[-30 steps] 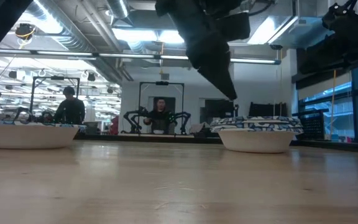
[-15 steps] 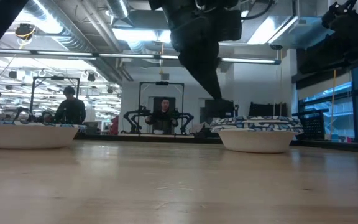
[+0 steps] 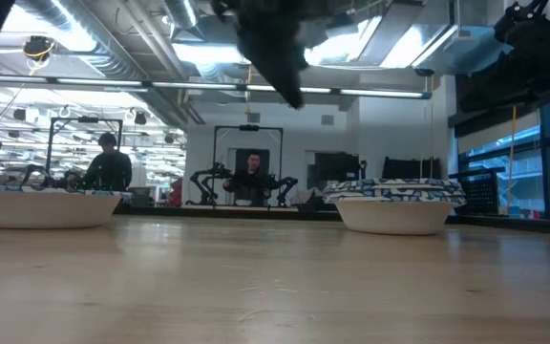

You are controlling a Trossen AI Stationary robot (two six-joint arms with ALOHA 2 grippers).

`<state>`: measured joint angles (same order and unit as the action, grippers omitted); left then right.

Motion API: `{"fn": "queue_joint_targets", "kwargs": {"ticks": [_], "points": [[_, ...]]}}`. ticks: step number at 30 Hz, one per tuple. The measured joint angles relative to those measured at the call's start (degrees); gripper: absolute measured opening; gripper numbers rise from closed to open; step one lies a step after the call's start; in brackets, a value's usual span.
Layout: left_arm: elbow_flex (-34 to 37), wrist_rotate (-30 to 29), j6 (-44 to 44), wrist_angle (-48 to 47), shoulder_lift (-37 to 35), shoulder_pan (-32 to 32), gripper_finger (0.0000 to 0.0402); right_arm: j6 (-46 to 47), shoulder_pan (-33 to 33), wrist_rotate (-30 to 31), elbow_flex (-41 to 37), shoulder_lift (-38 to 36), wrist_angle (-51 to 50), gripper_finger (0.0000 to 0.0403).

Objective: Nest bowls inside each other
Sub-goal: Stack the blue bowl on the blue bowls

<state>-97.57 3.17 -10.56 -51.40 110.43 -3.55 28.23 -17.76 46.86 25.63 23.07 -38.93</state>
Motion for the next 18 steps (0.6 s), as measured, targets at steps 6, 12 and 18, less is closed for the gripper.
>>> {"fn": "queue_joint_targets", "kwargs": {"ticks": [6, 12, 18], "points": [[11.11, -2.27, 4.59, 3.06, -11.60, 0.00, 0.0034, 0.02, 0.00, -0.26, 0.00, -0.02, 0.29, 0.0136], [26.75, -6.85, 12.48, 7.89, -24.76, -0.55, 0.0036, -0.05, 0.01, -0.20, 0.00, 0.00, 0.60, 0.0136], [41.03, -10.28, 21.68, 10.12, -36.55, -2.51, 0.0044, -0.01, 0.02, -0.18, 0.00, -0.01, 0.58, 0.0136]]}}
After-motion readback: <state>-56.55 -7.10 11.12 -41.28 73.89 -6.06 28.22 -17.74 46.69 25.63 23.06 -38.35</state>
